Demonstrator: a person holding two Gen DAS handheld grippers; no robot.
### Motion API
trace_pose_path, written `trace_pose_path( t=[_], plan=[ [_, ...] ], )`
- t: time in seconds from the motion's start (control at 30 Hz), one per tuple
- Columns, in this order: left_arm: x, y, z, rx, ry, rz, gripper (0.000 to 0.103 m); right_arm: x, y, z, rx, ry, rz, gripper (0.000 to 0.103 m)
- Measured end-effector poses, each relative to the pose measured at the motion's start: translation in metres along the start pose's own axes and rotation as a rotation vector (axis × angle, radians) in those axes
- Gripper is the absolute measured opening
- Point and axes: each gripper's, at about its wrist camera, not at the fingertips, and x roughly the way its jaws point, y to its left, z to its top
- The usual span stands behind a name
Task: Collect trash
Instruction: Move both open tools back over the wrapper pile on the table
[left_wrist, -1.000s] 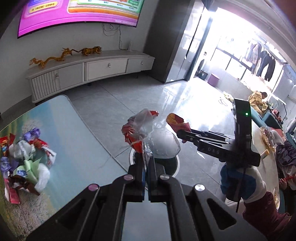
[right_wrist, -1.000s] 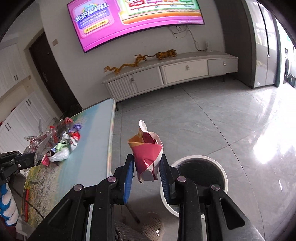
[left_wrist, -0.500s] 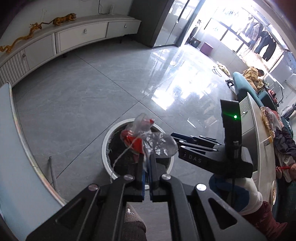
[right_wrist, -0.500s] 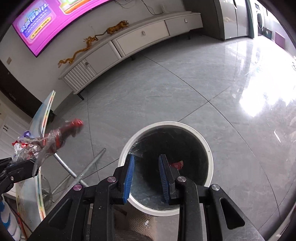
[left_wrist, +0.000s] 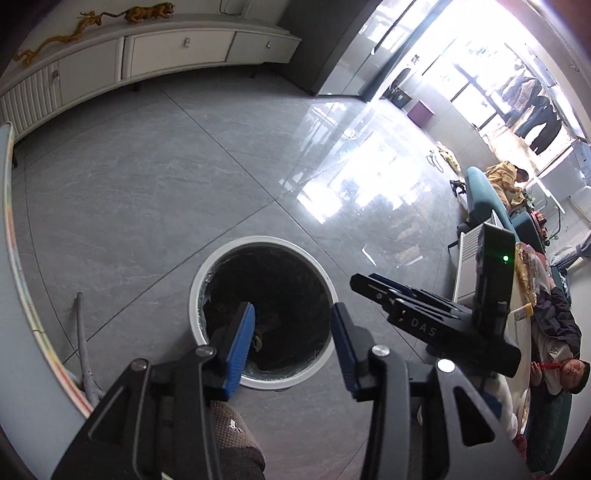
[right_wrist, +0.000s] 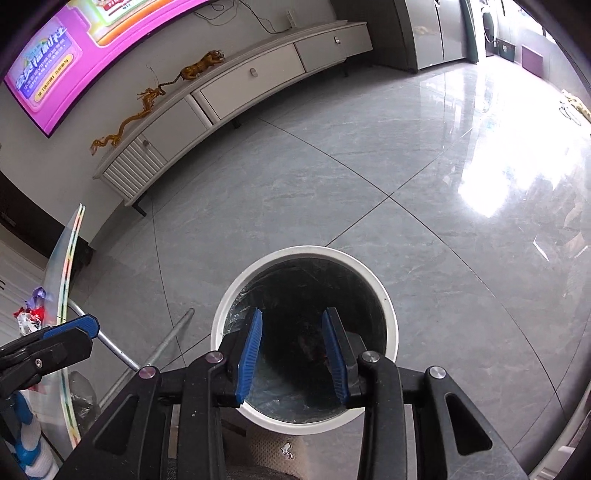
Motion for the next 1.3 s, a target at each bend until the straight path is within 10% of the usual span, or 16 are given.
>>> trace_pose_path(
  t=[0.53, 1.13, 1.3],
  plan=[
    [-0.208, 0.01, -0.058, -0.077, -0.43, 0.23, 0.041, -0.119, 0.121, -0.01, -0.161, -0.235, 0.164, 0.042],
    [-0.343, 0.031, -0.136, -0.131, -0.664, 0.324, 0.041, -0.194, 0.259, -0.04, -0.379, -0.341, 0.251, 0.042],
    [-0.364, 0.047, -0.154, -0.175, -0.697, 0.382, 0.056, -0.202, 0.292, -0.047, -0.437, -0.342, 0.276, 0.042]
  ],
)
